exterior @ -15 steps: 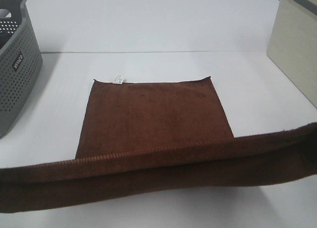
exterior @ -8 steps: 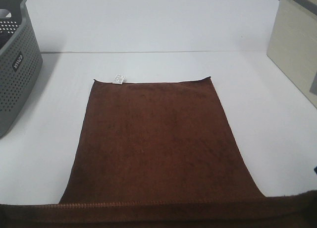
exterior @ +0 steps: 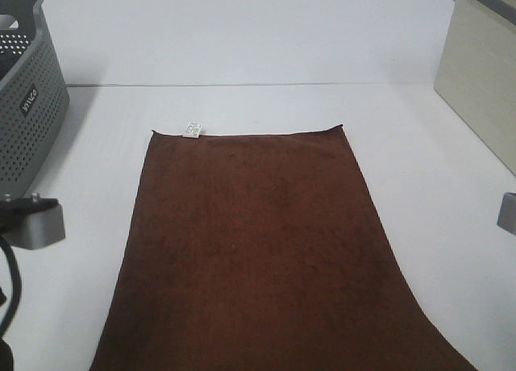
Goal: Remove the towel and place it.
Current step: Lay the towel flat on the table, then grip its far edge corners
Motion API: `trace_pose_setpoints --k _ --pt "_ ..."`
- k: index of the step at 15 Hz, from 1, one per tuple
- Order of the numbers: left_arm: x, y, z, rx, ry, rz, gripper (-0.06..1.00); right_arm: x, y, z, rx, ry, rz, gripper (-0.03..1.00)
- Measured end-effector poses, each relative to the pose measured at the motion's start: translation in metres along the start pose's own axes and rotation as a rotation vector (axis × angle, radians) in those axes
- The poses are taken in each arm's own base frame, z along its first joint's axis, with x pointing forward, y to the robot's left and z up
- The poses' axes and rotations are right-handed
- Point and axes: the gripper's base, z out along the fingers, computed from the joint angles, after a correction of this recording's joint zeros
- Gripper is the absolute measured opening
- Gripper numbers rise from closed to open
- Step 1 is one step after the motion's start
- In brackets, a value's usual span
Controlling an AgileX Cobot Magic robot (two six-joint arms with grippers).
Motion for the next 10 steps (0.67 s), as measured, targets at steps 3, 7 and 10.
trace_pose_setpoints --k 3,7,10 --pt "-0.005 -0.009 0.026 -0.042 0.113 0.014 0.00 -0.013 -0.004 0.010 -0.008 0.072 -0.004 0.03" --pt "-0.012 -0.017 0.047 -0.053 0.185 0.018 0.00 -0.032 -0.002 0.026 -0.100 0.102 0.008 0.04" --pt "-0.025 -0.019 0.053 -0.053 0.175 0.004 0.00 -0.034 -0.006 0.036 -0.102 0.157 0.024 0.04"
